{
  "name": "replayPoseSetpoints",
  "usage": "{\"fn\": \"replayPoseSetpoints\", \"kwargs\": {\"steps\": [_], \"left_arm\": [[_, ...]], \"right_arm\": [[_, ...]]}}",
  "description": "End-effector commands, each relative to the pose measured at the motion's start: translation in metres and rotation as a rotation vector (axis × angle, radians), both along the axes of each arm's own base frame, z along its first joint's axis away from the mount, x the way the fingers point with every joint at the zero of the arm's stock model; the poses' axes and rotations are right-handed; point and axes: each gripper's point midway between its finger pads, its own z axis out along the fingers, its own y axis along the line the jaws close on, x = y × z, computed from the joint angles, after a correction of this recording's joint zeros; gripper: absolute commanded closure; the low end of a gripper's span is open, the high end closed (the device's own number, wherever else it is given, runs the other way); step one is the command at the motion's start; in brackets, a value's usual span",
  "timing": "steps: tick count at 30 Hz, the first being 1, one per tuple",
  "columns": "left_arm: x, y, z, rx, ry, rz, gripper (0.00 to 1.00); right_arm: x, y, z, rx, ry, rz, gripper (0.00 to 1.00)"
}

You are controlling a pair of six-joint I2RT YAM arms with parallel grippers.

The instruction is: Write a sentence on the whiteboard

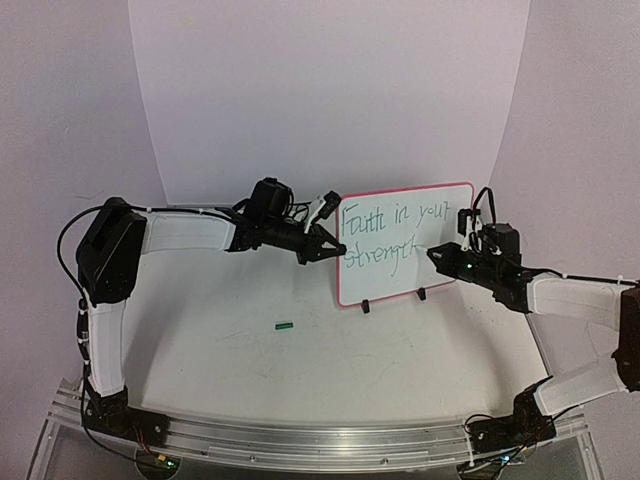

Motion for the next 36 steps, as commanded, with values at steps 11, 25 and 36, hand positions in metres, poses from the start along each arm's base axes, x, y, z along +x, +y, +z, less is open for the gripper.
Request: {"fn": "replayPoseSetpoints", "kwargs": {"steps": [11,25,36], "left_arm": [[-0.048,0.01,-0.068,0.215,0.23,-0.053,1.0],[-0.049,0.01,-0.068,0.215,0.231,-0.055,1.0],[-0.048,0.01,-0.068,0.215,0.229,-0.053,1.0]], "right_arm": [[0.005,-0.007,0.002,-0.006,-0.011,-0.047,1.0],[0.002,-0.007,-0.022,-0.015,0.048,-0.043,1.0],[0.002,-0.019,-0.012,-0.035,0.017,-0.1,1.0]]}}
